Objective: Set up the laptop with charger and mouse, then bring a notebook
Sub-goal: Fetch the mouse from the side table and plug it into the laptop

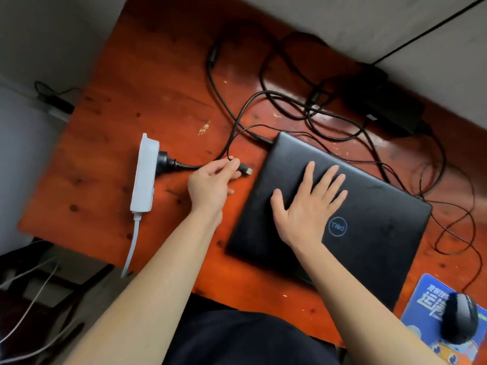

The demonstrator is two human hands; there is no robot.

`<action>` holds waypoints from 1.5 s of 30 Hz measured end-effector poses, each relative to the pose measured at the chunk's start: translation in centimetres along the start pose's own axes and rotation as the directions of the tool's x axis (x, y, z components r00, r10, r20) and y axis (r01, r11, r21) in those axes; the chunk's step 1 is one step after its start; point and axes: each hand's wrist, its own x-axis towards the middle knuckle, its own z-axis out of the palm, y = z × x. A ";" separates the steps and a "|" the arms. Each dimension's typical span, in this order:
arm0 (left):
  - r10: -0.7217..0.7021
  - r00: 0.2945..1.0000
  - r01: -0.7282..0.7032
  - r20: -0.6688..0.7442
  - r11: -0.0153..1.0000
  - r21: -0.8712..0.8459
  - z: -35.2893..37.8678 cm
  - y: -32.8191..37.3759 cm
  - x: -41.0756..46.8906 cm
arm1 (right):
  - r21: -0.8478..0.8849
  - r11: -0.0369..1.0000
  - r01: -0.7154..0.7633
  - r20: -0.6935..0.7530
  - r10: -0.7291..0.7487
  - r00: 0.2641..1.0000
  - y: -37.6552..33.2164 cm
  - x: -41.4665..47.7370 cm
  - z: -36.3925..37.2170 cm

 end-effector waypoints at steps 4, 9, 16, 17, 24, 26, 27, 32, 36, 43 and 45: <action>0.002 1.000 -0.003 0.005 0.997 0.082 -0.6 -0.8 -0.2 | -0.011 1.000 0.008 -0.091 -0.009 0.996 0.2 0.1 0.7; 0.049 0.999 -0.051 0.025 0.991 0.121 -0.9 -1.2 0.0 | -0.006 1.000 0.016 -0.138 -0.016 0.990 0.2 0.2 1.1; 0.149 0.986 -0.139 -0.073 0.982 0.127 0.3 -2.0 0.2 | -0.017 0.999 0.032 -0.158 -0.035 0.987 0.2 0.3 1.2; 0.158 0.985 -0.148 -0.069 0.980 0.132 0.3 -2.0 0.1 | -0.017 0.999 0.033 -0.161 -0.035 0.986 0.2 0.2 1.1; 0.122 0.992 -0.125 0.041 0.987 0.105 -0.2 -2.0 0.5 | -0.013 1.000 0.026 -0.171 -0.028 0.985 -0.1 0.1 1.0; 0.122 0.992 -0.125 0.045 0.988 0.089 -0.4 -2.1 0.5 | -0.010 1.000 0.027 -0.167 -0.029 0.986 -0.2 0.1 0.9; 0.118 0.992 -0.122 0.049 0.989 0.080 -0.6 -2.2 0.4 | -0.006 1.000 0.028 -0.165 -0.029 0.986 -0.2 0.1 0.9; 0.151 0.987 -0.158 0.060 0.979 0.132 -1.0 -2.2 0.3 | -0.006 0.999 0.031 -0.177 -0.032 0.984 -0.2 0.1 1.0; 0.151 0.987 -0.158 0.062 0.978 0.136 -1.1 -2.2 0.3 | -0.010 1.000 0.029 -0.178 -0.030 0.984 -0.2 0.2 1.1; 0.147 0.986 -0.156 0.078 0.981 0.114 -1.6 -2.3 0.3 | -0.009 1.000 0.026 -0.170 -0.027 0.985 -0.2 0.2 1.1; 0.161 0.985 -0.169 0.069 0.977 0.127 -1.5 -2.4 0.2 | -0.009 1.000 0.025 -0.172 -0.026 0.985 -0.2 0.2 1.1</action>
